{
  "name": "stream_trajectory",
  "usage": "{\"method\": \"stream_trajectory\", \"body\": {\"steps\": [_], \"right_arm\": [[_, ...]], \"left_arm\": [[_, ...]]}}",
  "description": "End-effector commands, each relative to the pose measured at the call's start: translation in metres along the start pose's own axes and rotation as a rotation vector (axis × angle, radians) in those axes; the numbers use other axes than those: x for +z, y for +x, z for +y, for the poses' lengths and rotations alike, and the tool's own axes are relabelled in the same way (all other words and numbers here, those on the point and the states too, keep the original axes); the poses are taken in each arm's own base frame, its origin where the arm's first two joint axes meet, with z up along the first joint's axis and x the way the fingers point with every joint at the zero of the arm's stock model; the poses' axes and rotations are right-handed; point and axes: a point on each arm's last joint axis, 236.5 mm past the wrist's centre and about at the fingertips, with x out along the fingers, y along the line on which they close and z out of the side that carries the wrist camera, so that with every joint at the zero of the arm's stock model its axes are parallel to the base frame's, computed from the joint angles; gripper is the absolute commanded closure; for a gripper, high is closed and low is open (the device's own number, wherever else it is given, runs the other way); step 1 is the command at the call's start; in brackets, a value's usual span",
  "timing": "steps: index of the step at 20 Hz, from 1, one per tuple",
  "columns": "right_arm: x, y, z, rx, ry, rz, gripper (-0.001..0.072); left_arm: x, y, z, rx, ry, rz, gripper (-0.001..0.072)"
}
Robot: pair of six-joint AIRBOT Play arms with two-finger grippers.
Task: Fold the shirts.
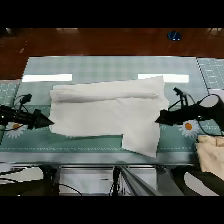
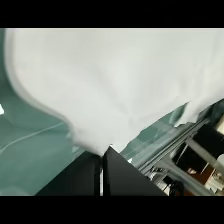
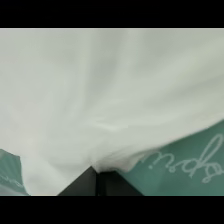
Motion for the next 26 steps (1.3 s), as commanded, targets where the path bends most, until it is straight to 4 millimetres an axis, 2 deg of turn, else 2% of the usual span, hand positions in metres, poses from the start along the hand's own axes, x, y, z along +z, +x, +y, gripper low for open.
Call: {"method": "stream_trajectory", "body": {"steps": [1, 3, 6, 10, 12, 14, 17, 19, 22, 26], "right_arm": [[0.054, -0.049, 0.028, 0.003, -0.063, -0.257, 0.0687], [0.078, -0.056, 0.032, 0.011, -0.058, -0.317, 0.0687], [0.127, -0.063, 0.027, -0.014, -0.053, -0.425, 0.0687], [0.188, -0.056, 0.019, -0.027, -0.043, -0.468, 0.0687], [0.218, -0.052, 0.013, -0.034, -0.039, -0.501, 0.0687], [0.237, -0.042, 0.007, -0.038, -0.032, -0.500, 0.0687], [0.252, -0.019, 0.002, 0.005, 0.015, -0.486, 0.0687], [0.259, -0.008, -0.005, 0.017, 0.049, -0.501, 0.0687], [0.264, 0.004, -0.013, 0.023, 0.084, -0.506, 0.0687], [0.263, 0.015, -0.020, 0.020, 0.100, -0.490, 0.0686]], "left_arm": [[0.049, -0.033, -0.070, -0.176, 0.110, -0.214, 0.0677], [0.070, -0.053, -0.101, -0.228, 0.172, -0.300, 0.0677], [0.094, -0.063, -0.116, -0.186, 0.233, -0.369, 0.0677], [0.135, -0.062, -0.108, -0.093, 0.232, -0.497, 0.0677], [0.146, -0.055, -0.095, -0.077, 0.198, -0.507, 0.0677], [0.152, -0.043, -0.077, -0.080, 0.145, -0.488, 0.0677], [0.156, -0.018, -0.058, -0.104, 0.081, -0.432, 0.0676], [0.165, -0.007, -0.052, -0.134, 0.038, -0.438, 0.0676], [0.182, -0.005, -0.048, -0.144, 0.022, -0.461, 0.0675], [0.210, -0.010, -0.061, -0.142, 0.085, -0.479, 0.0674]]}}
